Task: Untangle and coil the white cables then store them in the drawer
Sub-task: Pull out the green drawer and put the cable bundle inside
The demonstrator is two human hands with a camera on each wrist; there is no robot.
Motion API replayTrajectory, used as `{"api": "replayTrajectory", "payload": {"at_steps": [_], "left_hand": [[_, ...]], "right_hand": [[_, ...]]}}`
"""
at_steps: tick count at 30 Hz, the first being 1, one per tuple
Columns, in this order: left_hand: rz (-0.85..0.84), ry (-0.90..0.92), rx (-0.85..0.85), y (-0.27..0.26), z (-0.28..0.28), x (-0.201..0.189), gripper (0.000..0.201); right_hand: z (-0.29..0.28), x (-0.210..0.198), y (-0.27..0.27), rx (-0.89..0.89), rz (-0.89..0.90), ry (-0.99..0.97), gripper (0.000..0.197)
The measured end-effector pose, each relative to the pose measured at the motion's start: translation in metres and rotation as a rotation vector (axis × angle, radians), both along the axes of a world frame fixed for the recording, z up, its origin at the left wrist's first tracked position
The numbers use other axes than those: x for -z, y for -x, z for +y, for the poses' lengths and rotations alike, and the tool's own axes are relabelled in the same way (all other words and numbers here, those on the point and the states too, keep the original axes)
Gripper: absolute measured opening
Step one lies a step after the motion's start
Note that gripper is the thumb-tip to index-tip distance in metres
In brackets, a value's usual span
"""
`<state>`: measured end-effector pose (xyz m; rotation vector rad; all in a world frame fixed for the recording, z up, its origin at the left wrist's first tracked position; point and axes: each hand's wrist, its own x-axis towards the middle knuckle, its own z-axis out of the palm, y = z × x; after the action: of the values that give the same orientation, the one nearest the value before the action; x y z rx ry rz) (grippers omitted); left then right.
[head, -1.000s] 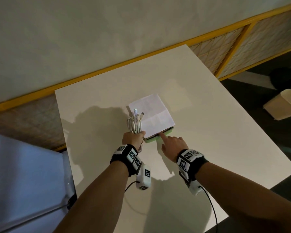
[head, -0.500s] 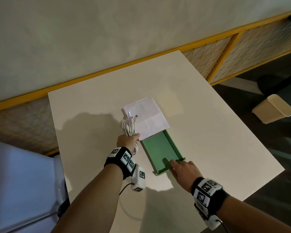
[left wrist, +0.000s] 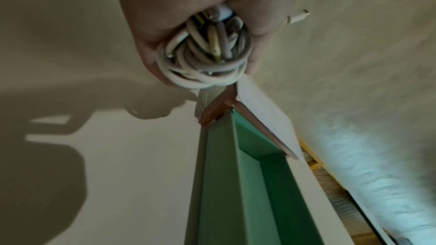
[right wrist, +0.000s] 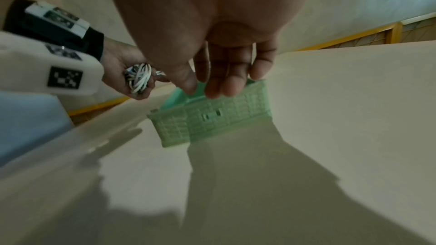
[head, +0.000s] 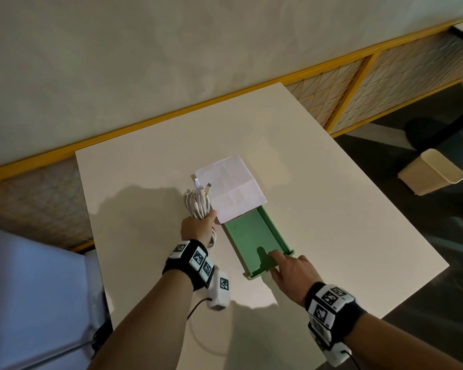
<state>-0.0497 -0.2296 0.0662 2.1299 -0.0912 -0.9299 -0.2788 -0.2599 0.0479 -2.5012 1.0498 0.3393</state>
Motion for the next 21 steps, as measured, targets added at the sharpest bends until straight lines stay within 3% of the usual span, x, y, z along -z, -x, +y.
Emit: {"api": "replayTrajectory", "payload": {"at_steps": [3,5,8,11,16,18,20,21], "left_hand": [[-0.048,0.054,0.069,0.016,0.012,-0.011,0.036],[-0.008,0.111,0.139,0.036,0.02,-0.015,0.032],[0.044,0.121,0.264,0.065,0.022,-0.019,0.02],[0.062,0.141,0.329,0.083,0.021,-0.016,0.028],[0.034,0.202,0.439,0.094,0.033,-0.023,0.024],[-0.024,0.216,0.481,0.098,0.042,-0.026,0.038],[-0.058,0.229,0.498,0.098,0.046,-0.029,0.04],[-0.058,0.238,0.507,0.098,0.046,-0.029,0.038]], "right_hand": [[0.001,-0.028,-0.016,0.166,-0.226,-0.15,0.027],[0.001,-0.048,-0.034,0.273,-0.369,-0.304,0.039],[0.002,-0.066,-0.063,0.308,-0.374,-0.52,0.056],[0.002,-0.065,-0.076,0.358,-0.391,-0.53,0.047],[0.002,-0.061,-0.078,0.346,-0.317,-0.625,0.06],[0.003,-0.067,-0.078,0.332,-0.359,-0.635,0.046],[0.005,-0.069,-0.079,0.356,-0.413,-0.602,0.022],[0.005,-0.069,-0.079,0.371,-0.421,-0.584,0.02]]}}
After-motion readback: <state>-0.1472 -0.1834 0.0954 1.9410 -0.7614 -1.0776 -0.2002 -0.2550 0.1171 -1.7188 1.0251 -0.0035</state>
